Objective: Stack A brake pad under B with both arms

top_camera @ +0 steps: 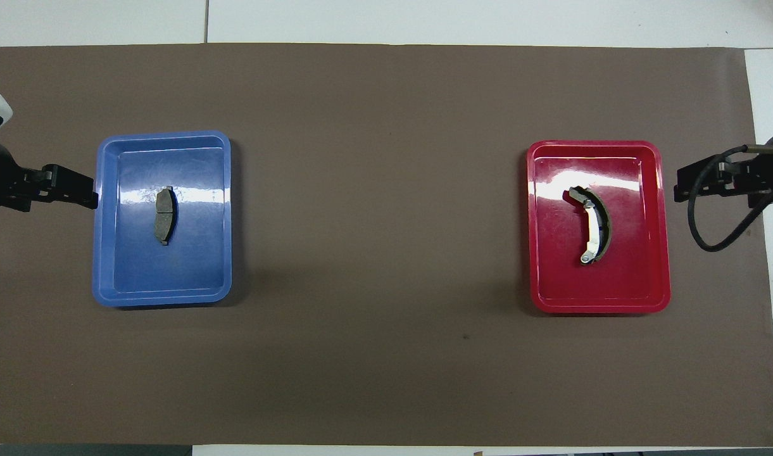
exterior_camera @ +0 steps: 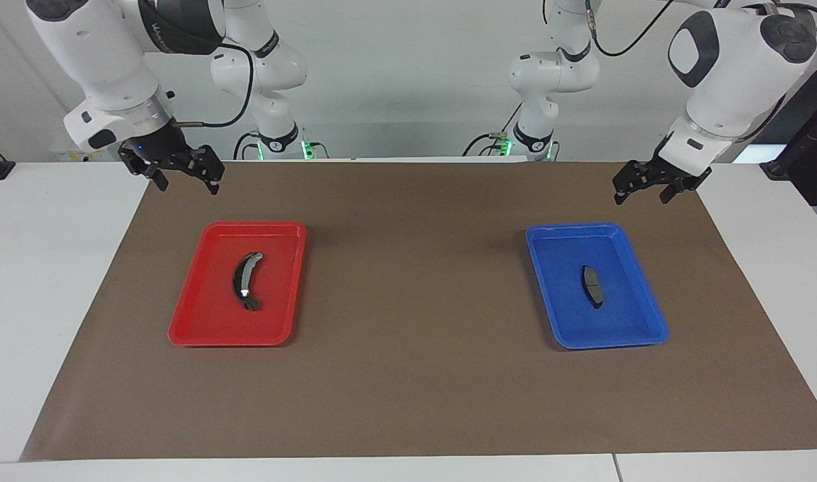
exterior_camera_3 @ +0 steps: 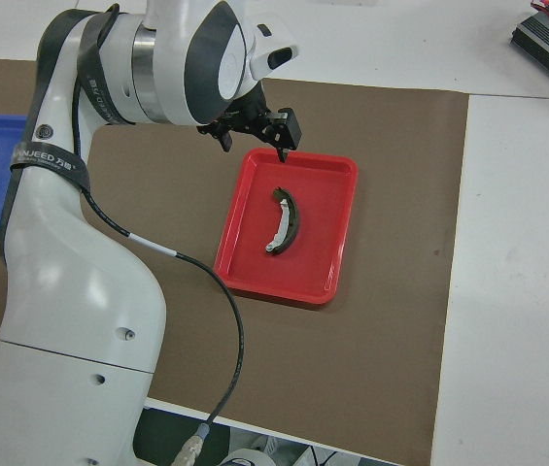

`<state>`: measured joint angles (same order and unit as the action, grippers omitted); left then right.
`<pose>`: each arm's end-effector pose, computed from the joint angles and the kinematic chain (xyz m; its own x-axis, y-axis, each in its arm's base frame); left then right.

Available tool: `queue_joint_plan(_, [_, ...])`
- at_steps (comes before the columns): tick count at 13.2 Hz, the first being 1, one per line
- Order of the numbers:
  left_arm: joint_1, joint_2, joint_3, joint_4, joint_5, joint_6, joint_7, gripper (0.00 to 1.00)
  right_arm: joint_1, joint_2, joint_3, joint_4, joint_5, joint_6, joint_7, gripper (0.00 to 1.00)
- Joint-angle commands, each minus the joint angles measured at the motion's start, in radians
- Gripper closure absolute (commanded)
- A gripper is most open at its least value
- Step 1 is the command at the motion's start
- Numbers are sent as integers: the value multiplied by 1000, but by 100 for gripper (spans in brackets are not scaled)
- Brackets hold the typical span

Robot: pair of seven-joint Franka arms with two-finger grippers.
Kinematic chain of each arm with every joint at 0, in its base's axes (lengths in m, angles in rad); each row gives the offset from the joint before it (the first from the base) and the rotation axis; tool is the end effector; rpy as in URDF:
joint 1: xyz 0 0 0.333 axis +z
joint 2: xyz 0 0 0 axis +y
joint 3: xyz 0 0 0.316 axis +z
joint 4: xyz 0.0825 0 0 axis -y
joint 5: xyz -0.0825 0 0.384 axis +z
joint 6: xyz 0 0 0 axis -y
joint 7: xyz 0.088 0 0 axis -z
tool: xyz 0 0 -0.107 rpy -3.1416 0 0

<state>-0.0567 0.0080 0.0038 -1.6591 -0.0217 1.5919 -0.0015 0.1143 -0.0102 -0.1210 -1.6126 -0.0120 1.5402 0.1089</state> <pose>0.5540 -0.0316 0.5802 0.9959 -0.0508 -0.0752 -0.0493 -0.9986 0.0215 0.5469 -0.0053 0.6079 0.9914 -0.1156 -0.0607 -0.1147 -0.9932 0.0175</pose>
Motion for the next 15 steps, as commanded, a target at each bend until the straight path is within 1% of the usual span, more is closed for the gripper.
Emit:
queue_joint_plan(1, [8, -11, -2, -2, 11, -7, 3, 1, -7, -24, 3, -24, 18, -3, 14, 1])
queue_joint_plan(5, [0, -11, -5, -2, 11, -10, 12, 1, -10, -24, 3, -24, 17, -3, 17, 1])
queue_joint_plan(7, [-5, -32, -5, -51, 11, 34, 20, 1, -13, -24, 3, -24, 17, 21, 14, 1])
queue_joint_plan(15, [8, -31, -2, -54, 11, 92, 5, 1, -13, -24, 3, -26, 17, 26, 17, 1])
